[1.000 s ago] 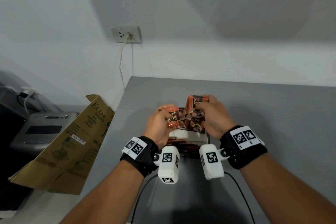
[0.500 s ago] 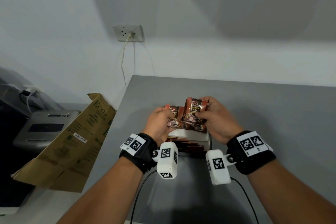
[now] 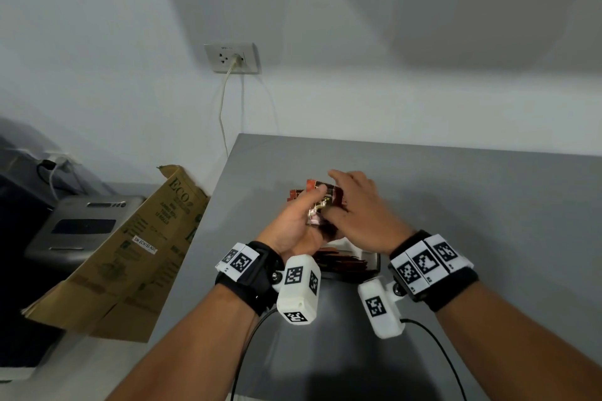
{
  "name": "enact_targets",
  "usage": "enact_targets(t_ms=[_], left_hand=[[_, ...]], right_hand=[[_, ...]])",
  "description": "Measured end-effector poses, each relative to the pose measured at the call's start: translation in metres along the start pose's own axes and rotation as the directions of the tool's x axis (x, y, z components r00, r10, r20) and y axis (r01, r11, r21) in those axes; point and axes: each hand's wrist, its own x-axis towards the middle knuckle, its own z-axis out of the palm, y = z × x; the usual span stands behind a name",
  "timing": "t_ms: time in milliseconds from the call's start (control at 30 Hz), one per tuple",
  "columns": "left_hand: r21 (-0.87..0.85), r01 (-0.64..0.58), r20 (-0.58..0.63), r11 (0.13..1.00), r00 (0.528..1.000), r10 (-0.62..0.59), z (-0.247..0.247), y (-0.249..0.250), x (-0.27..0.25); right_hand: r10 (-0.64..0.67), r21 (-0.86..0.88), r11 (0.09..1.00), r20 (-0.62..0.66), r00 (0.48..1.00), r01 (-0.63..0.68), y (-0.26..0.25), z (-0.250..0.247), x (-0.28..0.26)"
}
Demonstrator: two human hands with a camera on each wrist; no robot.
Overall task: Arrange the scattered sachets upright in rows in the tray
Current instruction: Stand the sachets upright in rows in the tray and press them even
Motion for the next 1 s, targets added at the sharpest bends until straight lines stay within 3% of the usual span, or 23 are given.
enact_targets(t_ms=[100, 200, 333, 500, 633, 733, 867, 1000], left_hand=[[-0.023, -0.005, -0.028, 1.000, 1.000, 0.005, -0.003, -0.005, 0.005], [-0.078, -0.010, 0.030, 0.997, 0.999, 0.013, -0.005, -0.005, 0.003], [-0.043, -0.019, 0.119, 0.999, 0.993, 0.024, 0.000, 0.000, -0.002], [-0.041, -0.086, 0.019, 0.995, 0.996, 0.087, 0.005, 0.000, 0.001], [-0.026, -0.035, -0.051, 0.999, 0.998, 0.033, 0.006, 0.003, 0.000], [0.061, -0.119, -0.126, 0.991, 0.984, 0.126, 0.005, 0.006, 0.003], [0.131, -0.207, -0.123, 0.970, 0.967, 0.223, 0.000, 0.005, 0.002], [0.270, -0.271, -0.125, 0.924, 0.942, 0.312, -0.006, 0.002, 0.001]], right_hand=[[-0.167, 0.004, 0.986, 0.000, 0.986, 0.167, -0.003, -0.004, -0.003], [-0.273, -0.166, 0.947, 0.042, 0.961, 0.276, -0.002, -0.006, 0.000], [-0.253, -0.194, 0.944, 0.092, 0.963, 0.267, 0.002, -0.006, 0.005], [-0.271, -0.209, 0.935, 0.103, 0.957, 0.288, 0.004, -0.003, 0.007], [-0.272, -0.191, 0.938, 0.112, 0.956, 0.289, 0.006, -0.003, 0.009], [-0.197, -0.007, 0.980, 0.074, 0.978, 0.198, 0.004, -0.010, 0.009], [-0.099, 0.124, 0.986, -0.122, 0.988, 0.114, 0.008, -0.021, 0.017], [-0.086, 0.106, 0.990, -0.057, 0.995, 0.092, 0.010, -0.021, 0.022]])
